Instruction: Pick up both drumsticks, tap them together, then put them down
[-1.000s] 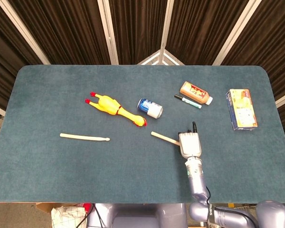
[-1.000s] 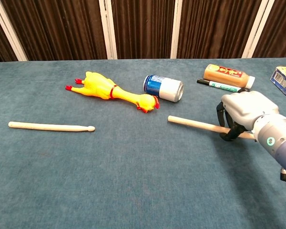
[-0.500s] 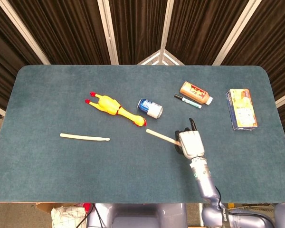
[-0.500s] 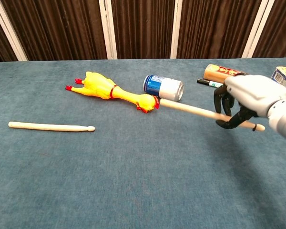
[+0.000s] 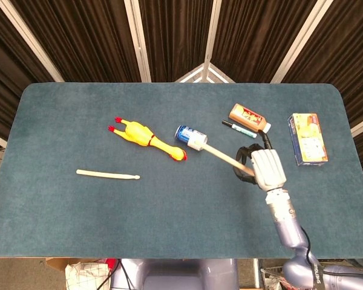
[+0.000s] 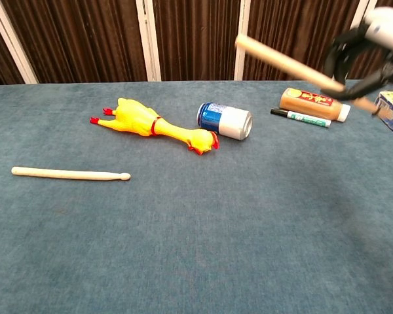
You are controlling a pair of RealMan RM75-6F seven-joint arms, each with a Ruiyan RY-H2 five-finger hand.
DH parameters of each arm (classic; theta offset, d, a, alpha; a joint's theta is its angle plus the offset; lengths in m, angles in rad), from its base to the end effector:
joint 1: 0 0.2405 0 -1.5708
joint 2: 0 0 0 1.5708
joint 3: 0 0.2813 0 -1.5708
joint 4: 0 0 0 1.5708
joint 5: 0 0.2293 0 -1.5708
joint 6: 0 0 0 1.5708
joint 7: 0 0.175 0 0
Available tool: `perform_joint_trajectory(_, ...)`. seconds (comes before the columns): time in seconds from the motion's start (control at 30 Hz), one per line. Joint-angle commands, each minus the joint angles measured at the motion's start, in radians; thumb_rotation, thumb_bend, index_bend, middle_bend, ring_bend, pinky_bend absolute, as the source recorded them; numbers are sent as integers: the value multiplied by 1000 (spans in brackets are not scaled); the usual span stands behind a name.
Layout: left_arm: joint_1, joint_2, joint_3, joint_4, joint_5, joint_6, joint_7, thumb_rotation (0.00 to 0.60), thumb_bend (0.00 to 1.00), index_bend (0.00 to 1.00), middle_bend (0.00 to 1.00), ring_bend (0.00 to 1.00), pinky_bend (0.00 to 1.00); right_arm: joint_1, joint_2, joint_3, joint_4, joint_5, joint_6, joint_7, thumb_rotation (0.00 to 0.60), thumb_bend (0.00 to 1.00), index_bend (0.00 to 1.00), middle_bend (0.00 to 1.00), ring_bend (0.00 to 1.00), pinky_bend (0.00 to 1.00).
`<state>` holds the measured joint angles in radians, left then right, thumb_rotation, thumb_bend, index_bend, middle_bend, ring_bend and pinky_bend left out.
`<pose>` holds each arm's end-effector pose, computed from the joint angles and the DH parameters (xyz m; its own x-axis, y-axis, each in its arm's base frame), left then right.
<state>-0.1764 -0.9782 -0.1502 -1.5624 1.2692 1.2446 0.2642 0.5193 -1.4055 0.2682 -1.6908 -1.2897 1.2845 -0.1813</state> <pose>-0.3788 0.2698 0.2124 0.7027 0.1105 0.7029 0.6921 0.1232 -0.7112 -0.1704 -0.3627 0.0626 0.1546 0.0259 0.9876 -0.9484 -0.2761 0.1557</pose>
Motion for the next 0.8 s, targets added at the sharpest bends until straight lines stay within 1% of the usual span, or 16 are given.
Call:
perform_joint_trajectory(0.03,-72,-39,-18,79,-25,-87,-28,600,311,243,185,0,0,0,27,24,-17,-12,1,47,600,456,672,646,437,0)
perform_joint_trajectory(0.17,-131,-97,-31,152,-39,-149,-34,600,313,262,216,0,0,-9,61,33,-22,-39,14,105,600,458,673,647,438,0)
perform_joint_trajectory(0.3,-185,-148,-33,217,-72,-224,-1,600,315,285,239,0,0,-12,79,42,-30,-50,15,159,600,459,673,647,438,0)
perform_joint_trajectory(0.37,-221,-194,-37,263,-98,-269,12,600,316,292,245,0,0,-15,98,50,-40,-48,14,185,600,459,673,647,438,0)
perform_joint_trajectory(0.47,-254,-246,-45,305,-128,-312,4,600,317,298,245,0,0,-19,118,57,-52,-47,16,198,600,459,673,647,438,0)
perform_joint_trajectory(0.57,-286,-294,-39,344,-133,-350,0,600,317,308,246,0,0,-21,135,63,-68,-41,18,200,600,460,673,647,438,0)
perform_joint_trajectory(0.63,-300,-316,-37,354,-130,-371,-22,600,317,314,251,0,0,-22,145,66,-79,-36,17,194,600,460,673,648,438,0)
perform_joint_trajectory(0.73,-321,-342,-41,338,-129,-425,-113,600,317,325,272,0,0,-22,157,67,-93,-28,17,175,600,460,674,648,438,0)
perform_joint_trajectory(0.8,-330,-352,-43,326,-120,-443,-158,600,318,336,292,0,0,-22,160,68,-99,-25,18,168,600,461,674,648,438,0)
